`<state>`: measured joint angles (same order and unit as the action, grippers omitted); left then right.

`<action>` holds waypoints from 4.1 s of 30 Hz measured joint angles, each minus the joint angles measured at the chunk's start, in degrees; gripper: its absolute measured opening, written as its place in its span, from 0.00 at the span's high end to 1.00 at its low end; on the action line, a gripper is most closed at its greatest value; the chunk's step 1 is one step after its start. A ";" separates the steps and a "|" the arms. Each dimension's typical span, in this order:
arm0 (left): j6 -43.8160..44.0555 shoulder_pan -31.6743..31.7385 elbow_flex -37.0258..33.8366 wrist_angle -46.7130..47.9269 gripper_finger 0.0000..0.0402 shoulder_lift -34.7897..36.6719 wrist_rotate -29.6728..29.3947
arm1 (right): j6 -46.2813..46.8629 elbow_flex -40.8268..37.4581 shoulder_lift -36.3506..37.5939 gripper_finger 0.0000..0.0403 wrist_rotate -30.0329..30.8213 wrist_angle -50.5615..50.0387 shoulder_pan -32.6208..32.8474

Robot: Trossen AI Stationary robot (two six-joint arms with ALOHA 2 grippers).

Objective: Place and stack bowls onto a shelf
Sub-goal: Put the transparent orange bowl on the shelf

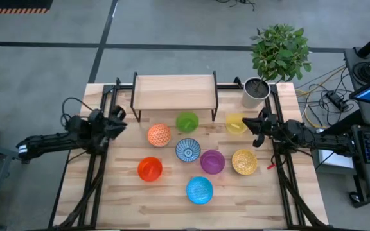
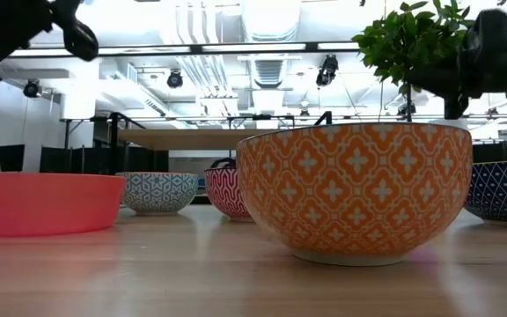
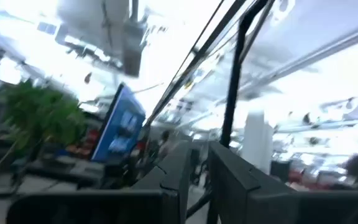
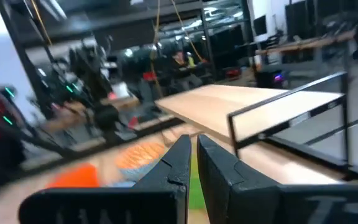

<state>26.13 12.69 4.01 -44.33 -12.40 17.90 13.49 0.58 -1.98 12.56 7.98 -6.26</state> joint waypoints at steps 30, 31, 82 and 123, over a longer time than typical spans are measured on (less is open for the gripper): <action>-13.46 -0.31 42.61 75.66 0.90 -36.78 -12.42 | 1.99 6.06 -1.71 0.96 4.01 7.01 -0.02; -13.37 -0.55 43.72 76.88 0.90 -38.75 -12.42 | 1.93 7.40 -2.23 0.96 4.00 5.58 -0.02; -4.94 -23.39 51.71 99.43 0.68 -80.91 -18.68 | 6.23 13.22 -12.87 0.96 3.43 -8.70 0.00; -25.56 26.41 103.91 120.30 1.00 -81.93 -16.45 | 6.68 13.14 -12.85 0.96 3.34 -9.54 0.00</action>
<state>0.57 39.09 107.92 75.97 -94.32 1.45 20.17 13.72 -14.83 15.90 -1.56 -6.26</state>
